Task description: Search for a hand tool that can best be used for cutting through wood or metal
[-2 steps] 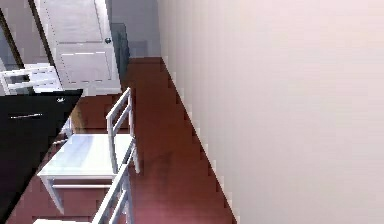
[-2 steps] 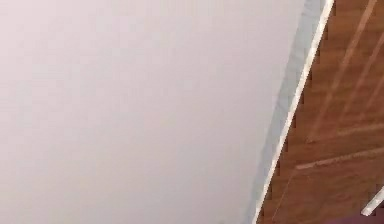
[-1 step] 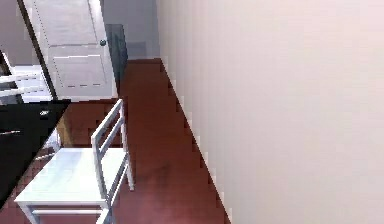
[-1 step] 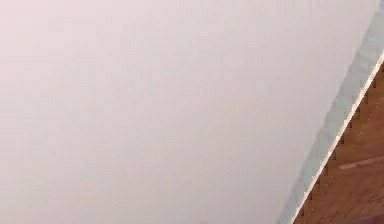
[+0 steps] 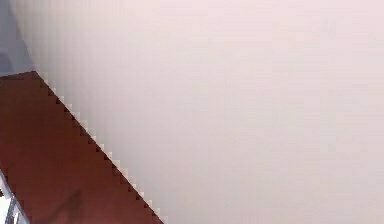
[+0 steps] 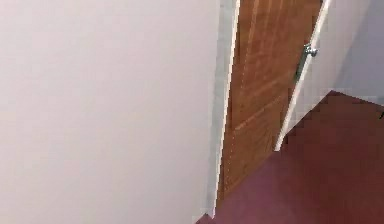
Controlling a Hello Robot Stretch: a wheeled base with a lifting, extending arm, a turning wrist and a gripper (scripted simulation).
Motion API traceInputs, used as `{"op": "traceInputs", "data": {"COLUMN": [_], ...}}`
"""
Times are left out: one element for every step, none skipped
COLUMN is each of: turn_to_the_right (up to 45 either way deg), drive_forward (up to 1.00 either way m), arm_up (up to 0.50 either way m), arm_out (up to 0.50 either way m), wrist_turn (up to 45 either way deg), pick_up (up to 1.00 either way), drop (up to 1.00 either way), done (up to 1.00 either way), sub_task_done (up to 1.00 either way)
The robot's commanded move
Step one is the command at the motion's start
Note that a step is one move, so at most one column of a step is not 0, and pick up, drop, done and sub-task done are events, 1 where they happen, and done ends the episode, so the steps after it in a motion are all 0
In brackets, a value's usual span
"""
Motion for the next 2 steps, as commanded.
{"op": "traceInputs", "data": {"turn_to_the_right": [0.0, -39.0], "drive_forward": [0.40, 0.00], "arm_up": [0.00, 0.00], "arm_out": [0.00, 0.00], "wrist_turn": [0.0, 0.0], "pick_up": [0.00, 0.00], "drop": [0.00, 0.00], "done": [0.00, 0.00], "sub_task_done": [0.00, 0.00]}}
